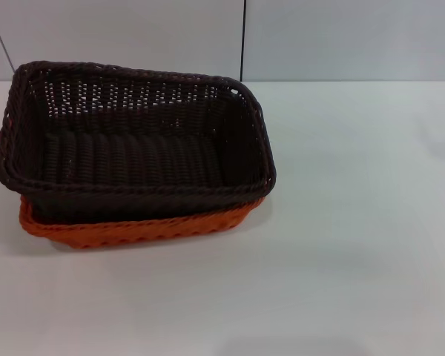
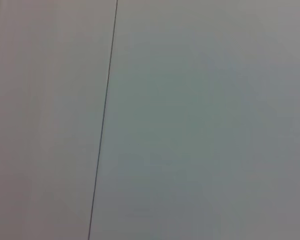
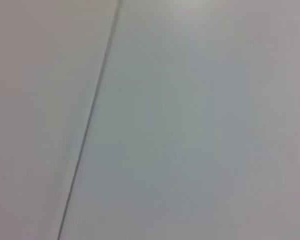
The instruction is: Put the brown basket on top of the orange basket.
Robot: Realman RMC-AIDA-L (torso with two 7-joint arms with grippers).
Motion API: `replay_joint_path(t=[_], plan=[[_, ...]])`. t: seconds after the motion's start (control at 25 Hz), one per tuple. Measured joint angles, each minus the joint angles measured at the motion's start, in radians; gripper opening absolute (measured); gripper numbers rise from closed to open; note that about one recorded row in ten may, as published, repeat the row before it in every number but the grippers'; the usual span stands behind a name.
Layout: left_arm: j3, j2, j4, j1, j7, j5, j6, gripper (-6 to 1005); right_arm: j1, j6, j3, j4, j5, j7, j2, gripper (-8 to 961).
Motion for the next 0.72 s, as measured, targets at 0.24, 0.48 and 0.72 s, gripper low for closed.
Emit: replay_joint_path(t=[0.24,0.48,0.72], plan=[[0.001,0.002,0.018,-0.004,0.004,0.001,0.004,783,0.049,-0.718,0.030,0.611,0.405,-0.258,-0.004,723],[-0.001,0.002,0.018,-0.003,-0.004,0.000,0.010,783,0.142,-0.886,0.025,0.983,0.653,-0.279,0.000,723],[0.007,0.002,0.020,-0.003,-0.004,0.001,0.014,783,0.166,-0.867,0.064,1.109,0.688,-0.285,0.002,724]])
